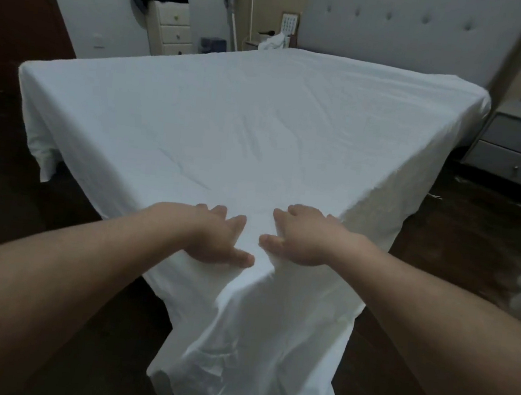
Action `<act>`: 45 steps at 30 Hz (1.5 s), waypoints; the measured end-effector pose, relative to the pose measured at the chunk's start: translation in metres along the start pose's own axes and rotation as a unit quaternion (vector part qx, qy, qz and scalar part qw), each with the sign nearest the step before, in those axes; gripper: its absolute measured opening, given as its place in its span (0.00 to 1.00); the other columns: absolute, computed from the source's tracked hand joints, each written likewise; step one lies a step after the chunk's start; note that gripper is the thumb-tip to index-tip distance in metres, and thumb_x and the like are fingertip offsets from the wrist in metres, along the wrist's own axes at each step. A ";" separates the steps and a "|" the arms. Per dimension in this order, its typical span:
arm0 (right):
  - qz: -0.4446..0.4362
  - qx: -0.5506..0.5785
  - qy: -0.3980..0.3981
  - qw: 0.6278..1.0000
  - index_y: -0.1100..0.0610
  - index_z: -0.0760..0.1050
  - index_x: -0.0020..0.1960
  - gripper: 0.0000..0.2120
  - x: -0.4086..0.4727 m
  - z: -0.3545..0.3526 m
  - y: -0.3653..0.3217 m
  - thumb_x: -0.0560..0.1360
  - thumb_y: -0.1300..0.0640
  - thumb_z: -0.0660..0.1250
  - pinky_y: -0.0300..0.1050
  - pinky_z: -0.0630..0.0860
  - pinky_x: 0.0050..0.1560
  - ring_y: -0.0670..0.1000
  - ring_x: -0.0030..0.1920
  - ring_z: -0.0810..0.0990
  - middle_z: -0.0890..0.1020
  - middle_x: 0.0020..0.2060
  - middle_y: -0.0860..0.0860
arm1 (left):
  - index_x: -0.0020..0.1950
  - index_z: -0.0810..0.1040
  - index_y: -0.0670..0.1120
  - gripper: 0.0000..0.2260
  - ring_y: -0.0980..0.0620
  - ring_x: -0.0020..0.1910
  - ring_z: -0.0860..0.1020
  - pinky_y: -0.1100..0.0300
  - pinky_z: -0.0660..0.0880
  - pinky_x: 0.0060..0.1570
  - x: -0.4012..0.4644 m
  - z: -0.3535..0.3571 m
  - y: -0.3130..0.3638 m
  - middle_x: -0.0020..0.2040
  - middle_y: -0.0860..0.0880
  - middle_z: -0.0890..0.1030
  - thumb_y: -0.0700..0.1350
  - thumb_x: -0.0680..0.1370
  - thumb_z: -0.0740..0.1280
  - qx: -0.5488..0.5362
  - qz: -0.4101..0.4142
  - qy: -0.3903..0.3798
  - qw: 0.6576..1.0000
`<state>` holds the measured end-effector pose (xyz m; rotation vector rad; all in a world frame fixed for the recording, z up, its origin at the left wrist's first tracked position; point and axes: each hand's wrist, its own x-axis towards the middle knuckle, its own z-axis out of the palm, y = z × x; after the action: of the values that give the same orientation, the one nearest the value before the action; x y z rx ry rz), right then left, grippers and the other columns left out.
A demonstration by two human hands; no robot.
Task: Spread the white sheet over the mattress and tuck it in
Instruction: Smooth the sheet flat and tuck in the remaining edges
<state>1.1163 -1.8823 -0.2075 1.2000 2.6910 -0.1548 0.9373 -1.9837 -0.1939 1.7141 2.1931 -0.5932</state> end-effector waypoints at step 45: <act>0.159 0.126 0.058 0.977 0.46 0.62 0.79 0.28 -0.005 -0.145 0.083 0.82 0.36 0.49 0.71 0.57 0.72 0.58 0.79 0.56 0.57 0.81 0.49 | 0.81 0.37 0.65 0.37 0.46 0.82 0.51 0.26 0.49 0.72 -0.009 -0.163 -0.005 0.84 0.56 0.45 0.77 0.75 0.43 -0.076 0.034 0.027 0.996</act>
<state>1.1625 -1.8053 -0.0668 1.7475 2.5849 -0.4003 0.9380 -1.9128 -0.0471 1.7368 2.1460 -0.3577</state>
